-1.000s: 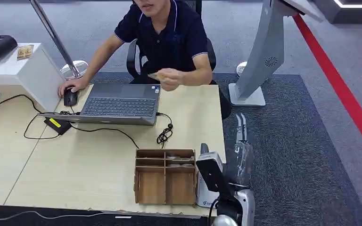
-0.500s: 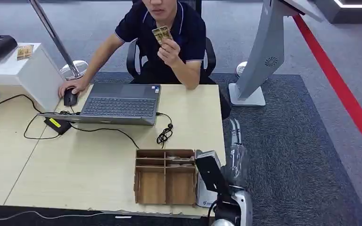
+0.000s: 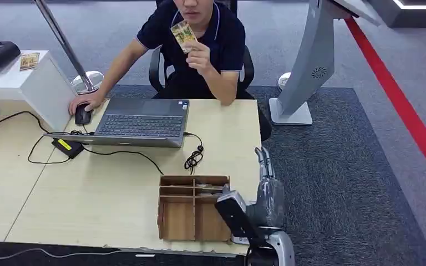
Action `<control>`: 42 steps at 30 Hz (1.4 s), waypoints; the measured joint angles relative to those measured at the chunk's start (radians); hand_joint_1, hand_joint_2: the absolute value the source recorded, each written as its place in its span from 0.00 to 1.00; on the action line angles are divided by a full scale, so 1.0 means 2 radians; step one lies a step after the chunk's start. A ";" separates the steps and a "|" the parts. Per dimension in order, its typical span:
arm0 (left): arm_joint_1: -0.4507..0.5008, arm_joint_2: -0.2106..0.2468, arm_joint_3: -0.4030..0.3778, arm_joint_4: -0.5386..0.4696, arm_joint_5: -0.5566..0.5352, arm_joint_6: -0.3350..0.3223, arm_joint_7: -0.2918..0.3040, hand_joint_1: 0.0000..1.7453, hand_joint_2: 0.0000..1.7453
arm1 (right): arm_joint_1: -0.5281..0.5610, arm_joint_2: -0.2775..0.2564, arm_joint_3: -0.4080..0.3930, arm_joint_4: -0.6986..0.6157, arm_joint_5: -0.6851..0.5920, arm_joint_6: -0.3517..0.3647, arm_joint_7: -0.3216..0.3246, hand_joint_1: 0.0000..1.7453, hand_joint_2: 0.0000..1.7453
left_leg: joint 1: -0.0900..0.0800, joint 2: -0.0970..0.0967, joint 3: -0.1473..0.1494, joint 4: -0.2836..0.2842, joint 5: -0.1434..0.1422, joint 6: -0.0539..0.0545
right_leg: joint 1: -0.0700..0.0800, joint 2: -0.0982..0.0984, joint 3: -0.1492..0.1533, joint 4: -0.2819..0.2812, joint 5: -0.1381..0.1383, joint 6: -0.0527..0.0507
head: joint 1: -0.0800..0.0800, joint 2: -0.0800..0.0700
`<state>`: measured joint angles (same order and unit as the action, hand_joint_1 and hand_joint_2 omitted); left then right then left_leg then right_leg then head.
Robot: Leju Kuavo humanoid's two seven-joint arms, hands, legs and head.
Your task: Pass the card to the sensor for recognition and then transmit it.
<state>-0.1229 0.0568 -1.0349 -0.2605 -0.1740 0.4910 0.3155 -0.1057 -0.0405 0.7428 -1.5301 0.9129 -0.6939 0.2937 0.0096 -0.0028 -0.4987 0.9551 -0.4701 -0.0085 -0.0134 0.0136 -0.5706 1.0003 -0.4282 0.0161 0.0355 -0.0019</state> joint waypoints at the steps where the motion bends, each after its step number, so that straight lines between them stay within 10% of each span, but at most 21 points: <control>1: 0.000 0.000 0.000 0.000 0.000 0.000 0.000 0.00 0.00 | -0.001 -0.002 0.004 0.001 0.002 0.000 0.001 0.00 1.00 | 0.000 0.000 0.000 0.000 0.000 0.000 | 0.000 0.000 0.000 0.000 0.000 0.000 | 0.000 0.000; 19: -0.001 0.000 -0.002 0.000 -0.007 -0.001 0.002 0.00 0.00 | -0.019 -0.019 0.048 0.029 0.080 0.000 0.025 0.00 1.00 | 0.000 0.000 0.000 0.000 0.000 0.000 | 0.000 0.000 0.000 0.000 0.000 0.000 | 0.000 0.000; 42: -0.004 -0.001 -0.004 -0.004 -0.015 -0.008 0.006 0.00 0.00 | -0.050 0.025 0.054 0.146 0.097 0.000 0.007 0.00 1.00 | 0.000 0.000 0.000 0.000 0.000 0.000 | 0.000 0.000 0.000 0.000 0.000 0.000 | 0.000 0.000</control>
<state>-0.1314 0.0549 -1.0422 -0.2682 -0.2037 0.4757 0.3265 -0.2058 0.0103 0.8507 -1.2379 1.1063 -0.6939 0.3071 0.0096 -0.0028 -0.4988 0.9550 -0.4701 -0.0085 -0.0134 0.0135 -0.5707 1.0003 -0.4282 0.0161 0.0355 -0.0019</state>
